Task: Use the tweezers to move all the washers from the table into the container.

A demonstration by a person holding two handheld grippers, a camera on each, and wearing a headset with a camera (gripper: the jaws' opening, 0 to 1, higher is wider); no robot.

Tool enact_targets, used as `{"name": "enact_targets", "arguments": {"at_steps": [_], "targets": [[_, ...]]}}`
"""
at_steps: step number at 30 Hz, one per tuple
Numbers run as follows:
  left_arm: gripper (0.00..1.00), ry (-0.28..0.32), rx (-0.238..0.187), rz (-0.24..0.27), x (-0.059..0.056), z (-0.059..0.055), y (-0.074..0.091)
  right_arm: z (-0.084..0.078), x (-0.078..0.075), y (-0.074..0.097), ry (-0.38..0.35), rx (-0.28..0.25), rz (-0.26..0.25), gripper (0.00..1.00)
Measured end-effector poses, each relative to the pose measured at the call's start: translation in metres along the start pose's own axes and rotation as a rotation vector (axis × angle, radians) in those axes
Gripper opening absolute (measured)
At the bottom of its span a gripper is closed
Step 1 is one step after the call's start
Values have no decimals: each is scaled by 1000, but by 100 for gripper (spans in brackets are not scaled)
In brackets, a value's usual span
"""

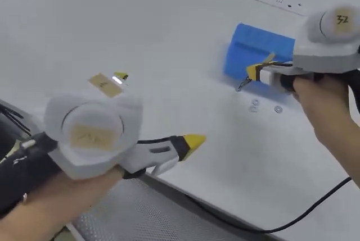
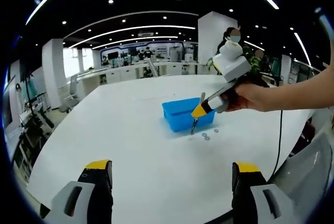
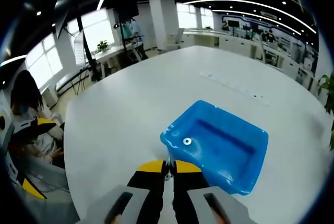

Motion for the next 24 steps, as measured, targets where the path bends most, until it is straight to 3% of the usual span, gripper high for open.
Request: {"name": "enact_targets", "arguments": {"at_steps": [7,16,24], "targets": [[99,38,-26,-27,-6,10,8,8,-4,11,8,-28,3,1],[99,32,-39,-55,-13,22,11,17,-14,23,-8,-76,-24,1],[99,48,-32,-59,-13,21,8,27,-27,23,-18,-118,-59,1]]}}
Point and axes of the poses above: the centre of the closed fingertips' face, and the gripper's own axes: y roughly backward along the fingers, x roughly to its left, z roughly out of its top, the point moved 10 cm from there along y, roughly backward along the fingers, and after that the axes turned 11 degrees about y, right-handed, at the moved point
